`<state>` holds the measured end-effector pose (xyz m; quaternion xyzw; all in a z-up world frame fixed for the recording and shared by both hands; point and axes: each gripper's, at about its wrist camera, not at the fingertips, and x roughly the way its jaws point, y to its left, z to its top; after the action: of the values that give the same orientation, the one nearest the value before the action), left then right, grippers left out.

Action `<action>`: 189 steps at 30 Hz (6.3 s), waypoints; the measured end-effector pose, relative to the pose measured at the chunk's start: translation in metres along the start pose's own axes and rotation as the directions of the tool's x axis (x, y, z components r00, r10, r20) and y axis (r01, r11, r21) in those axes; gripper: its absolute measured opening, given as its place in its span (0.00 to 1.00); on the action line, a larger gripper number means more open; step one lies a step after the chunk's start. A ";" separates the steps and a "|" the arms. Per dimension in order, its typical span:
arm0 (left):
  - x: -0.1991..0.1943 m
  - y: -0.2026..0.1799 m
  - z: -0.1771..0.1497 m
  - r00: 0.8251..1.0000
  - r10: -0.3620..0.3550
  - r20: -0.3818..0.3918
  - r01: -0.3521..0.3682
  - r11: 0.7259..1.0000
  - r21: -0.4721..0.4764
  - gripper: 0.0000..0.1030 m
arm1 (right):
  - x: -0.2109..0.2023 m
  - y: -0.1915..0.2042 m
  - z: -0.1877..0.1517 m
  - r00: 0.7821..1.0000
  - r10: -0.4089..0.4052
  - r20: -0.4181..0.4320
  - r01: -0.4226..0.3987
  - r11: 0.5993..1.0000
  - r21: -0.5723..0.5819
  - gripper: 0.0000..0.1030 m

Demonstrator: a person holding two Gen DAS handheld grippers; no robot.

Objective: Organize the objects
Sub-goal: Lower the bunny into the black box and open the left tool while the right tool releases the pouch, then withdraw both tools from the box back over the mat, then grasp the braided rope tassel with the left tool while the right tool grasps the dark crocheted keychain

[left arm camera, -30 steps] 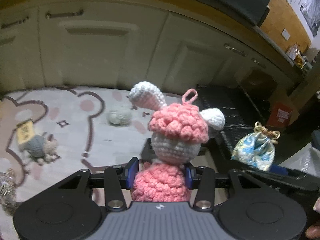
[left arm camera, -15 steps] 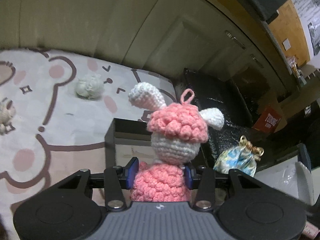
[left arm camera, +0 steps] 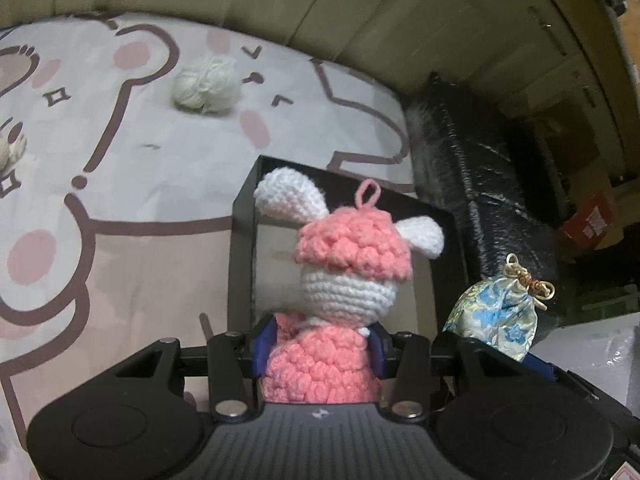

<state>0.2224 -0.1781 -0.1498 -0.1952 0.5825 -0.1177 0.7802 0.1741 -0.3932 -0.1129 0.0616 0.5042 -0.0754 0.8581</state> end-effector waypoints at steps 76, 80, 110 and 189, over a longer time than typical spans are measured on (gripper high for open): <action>-0.084 -0.015 -0.034 0.963 0.210 0.168 -0.246 0.940 0.236 1.00 | -0.089 -0.035 -0.032 0.991 -0.043 0.127 0.033 0.996 0.080 1.00; -0.088 -0.016 -0.038 0.962 0.206 0.178 -0.246 0.937 0.247 1.00 | -0.095 -0.036 -0.035 0.989 -0.054 0.140 0.044 0.996 0.075 1.00; -0.123 0.013 -0.037 0.939 0.235 0.250 -0.291 0.933 0.214 1.00 | -0.100 -0.023 -0.037 0.986 -0.073 0.148 0.062 0.995 0.074 1.00; -0.217 0.261 -0.002 0.850 0.442 0.287 -0.445 0.894 -0.057 0.96 | -0.049 0.281 -0.057 0.938 0.329 -0.109 -0.346 0.898 -0.271 1.00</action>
<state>0.1456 0.1443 -0.0785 -0.0665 0.4895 0.0921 0.8646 0.1555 -0.1039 -0.0892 0.0255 0.5173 0.1501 0.8421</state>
